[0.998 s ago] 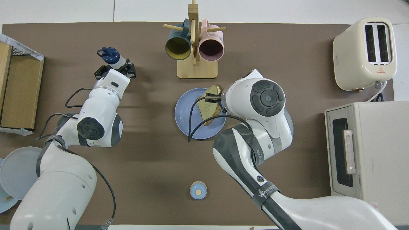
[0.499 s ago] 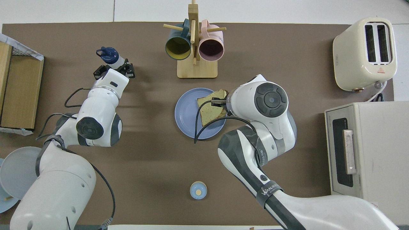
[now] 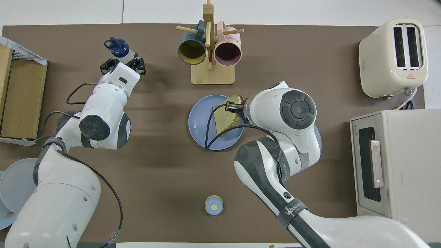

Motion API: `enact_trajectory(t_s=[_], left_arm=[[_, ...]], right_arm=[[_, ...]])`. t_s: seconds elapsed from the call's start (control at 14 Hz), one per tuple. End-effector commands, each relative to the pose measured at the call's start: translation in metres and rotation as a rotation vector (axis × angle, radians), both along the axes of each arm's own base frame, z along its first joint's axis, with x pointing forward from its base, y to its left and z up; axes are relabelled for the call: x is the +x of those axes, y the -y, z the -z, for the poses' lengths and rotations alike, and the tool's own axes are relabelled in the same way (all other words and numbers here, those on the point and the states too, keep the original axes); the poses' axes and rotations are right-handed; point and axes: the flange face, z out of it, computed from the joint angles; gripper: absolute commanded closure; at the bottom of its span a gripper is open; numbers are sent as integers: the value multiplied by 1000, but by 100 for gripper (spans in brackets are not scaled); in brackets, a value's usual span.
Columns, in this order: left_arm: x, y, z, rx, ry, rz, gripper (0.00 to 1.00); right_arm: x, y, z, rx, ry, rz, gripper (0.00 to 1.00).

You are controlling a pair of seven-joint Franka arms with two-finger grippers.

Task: Put bread on plate and add seasoning
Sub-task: 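Lower the bread onto the blue plate with the right gripper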

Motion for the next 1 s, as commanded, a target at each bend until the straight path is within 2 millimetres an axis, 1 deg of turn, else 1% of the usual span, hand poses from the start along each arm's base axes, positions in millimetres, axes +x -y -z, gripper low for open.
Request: enact_trajectory(t_s=[0.0,0.14,0.29,0.43,0.5,0.57,0.71,0.78,0.93], left_arm=[[15,5,-24,54,-45,37,100],[18,8,-45,63,-104,34,100],[22,15,-61,88,-152,55,100],[18,18,-76,121,-208,92,100],[16,18,-83,119,-219,96,100],[14,20,-86,119,-229,99,100],[8,30,-98,102,-248,116,100],[6,29,-106,96,-257,116,100],[0,28,-127,76,-276,114,100]], right_arm=[[3,0,-10,103,-31,91,100],[3,-1,-10,115,-13,113,100],[0,-9,-11,132,-9,149,100],[1,-9,-11,187,-53,253,100],[6,-6,-13,264,-85,329,100],[11,1,-13,294,-88,358,100],[11,1,-14,290,-72,322,100],[11,-2,-16,295,-69,320,100],[7,-5,-14,281,-30,272,100]])
